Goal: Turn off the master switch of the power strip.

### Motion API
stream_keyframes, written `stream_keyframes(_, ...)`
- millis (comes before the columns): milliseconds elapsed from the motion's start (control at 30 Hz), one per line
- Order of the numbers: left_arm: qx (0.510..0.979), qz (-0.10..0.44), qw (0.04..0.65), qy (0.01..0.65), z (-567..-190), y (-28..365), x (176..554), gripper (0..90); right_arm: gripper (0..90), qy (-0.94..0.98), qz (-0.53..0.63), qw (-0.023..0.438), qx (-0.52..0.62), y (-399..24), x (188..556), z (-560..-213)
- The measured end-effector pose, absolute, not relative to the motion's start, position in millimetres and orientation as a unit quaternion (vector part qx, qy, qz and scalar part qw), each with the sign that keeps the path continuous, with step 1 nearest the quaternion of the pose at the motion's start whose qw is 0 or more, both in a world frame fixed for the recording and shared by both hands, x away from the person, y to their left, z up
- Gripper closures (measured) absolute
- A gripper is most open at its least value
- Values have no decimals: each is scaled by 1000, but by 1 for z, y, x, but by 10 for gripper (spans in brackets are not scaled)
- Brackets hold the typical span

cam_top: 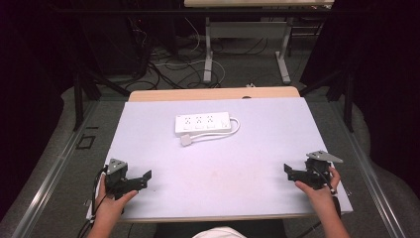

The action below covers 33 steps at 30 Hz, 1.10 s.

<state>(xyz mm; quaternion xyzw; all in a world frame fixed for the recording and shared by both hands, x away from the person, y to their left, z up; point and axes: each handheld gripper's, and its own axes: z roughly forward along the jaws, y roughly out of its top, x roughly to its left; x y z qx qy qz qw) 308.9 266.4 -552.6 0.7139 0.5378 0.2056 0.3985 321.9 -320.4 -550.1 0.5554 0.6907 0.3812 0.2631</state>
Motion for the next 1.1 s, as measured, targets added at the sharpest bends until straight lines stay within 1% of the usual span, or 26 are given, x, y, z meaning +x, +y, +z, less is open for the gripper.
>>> stream_keyframes(133,711,209,402,538,-552,268,307,5,0,702,376,253,549,-317,322,-551)
stream_keyframes(267,707,212,407,539,-552,267,307,5,0,709,371,260,541,-313,323,-549)
stream_keyframes(367,712,212,405,533,-553,267,306,5,0,709,373,263,538,-311,323,-548)
stream_keyframes(800,717,223,409,519,-550,261,301,5,0,722,372,261,521,-297,323,-544)
stream_keyframes(1100,714,226,410,521,-550,263,298,5,11,733,375,257,506,-284,330,-535)
